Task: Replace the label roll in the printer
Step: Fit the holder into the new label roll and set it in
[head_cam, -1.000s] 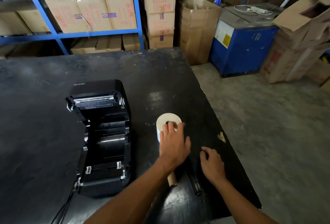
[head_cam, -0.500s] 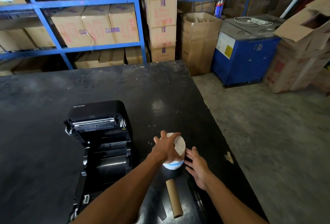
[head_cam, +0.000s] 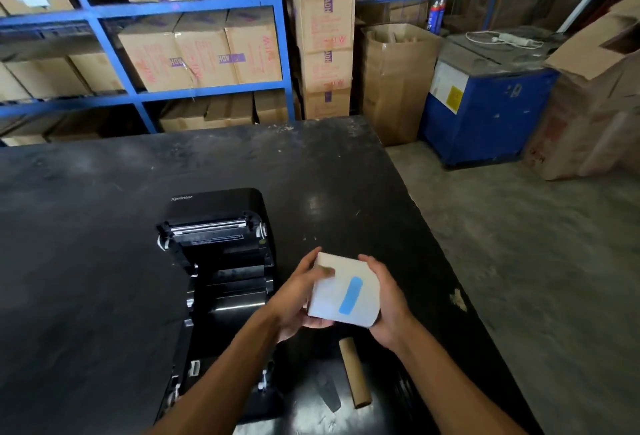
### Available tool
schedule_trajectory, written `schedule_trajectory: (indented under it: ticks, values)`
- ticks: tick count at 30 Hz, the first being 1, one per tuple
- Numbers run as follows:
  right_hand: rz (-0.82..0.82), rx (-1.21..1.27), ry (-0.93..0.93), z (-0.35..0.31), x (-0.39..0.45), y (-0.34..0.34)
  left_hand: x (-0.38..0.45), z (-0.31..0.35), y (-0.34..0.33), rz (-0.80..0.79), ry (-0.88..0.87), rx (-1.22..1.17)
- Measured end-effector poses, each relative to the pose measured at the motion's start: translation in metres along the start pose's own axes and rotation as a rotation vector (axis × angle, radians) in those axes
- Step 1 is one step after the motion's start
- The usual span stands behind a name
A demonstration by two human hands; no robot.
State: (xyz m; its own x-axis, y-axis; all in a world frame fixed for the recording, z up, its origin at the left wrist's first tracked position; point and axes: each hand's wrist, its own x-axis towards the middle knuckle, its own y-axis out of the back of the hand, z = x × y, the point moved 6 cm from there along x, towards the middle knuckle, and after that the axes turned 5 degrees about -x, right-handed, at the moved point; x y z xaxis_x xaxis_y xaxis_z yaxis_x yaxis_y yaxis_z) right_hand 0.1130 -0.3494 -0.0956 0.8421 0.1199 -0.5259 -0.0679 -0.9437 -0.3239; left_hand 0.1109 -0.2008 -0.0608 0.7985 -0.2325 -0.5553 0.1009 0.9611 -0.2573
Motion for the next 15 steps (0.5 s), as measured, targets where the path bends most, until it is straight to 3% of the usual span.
schedule_trajectory:
  ticks: [3, 7, 10, 12, 15]
  values:
    - [0.025, -0.110, 0.025, -0.007, -0.010, -0.008, -0.009, -0.010, -0.001, 0.024, 0.077, -0.048]
    - [0.041, -0.334, 0.116, -0.022, -0.034, -0.018, -0.015, -0.024, 0.004, 0.113, 0.052, -0.085]
    - [0.137, -0.808, 0.420, -0.036, -0.052, -0.019, -0.022, -0.032, 0.007, 0.183, 0.012, -0.118]
    - [0.109, -1.109, 0.617, -0.038, -0.066, -0.024, -0.026, -0.033, 0.009, 0.213, -0.019, -0.119]
    - [0.084, -1.274, 0.718, -0.035, -0.080, -0.026, -0.031, -0.030, 0.013, 0.241, -0.053, -0.113]
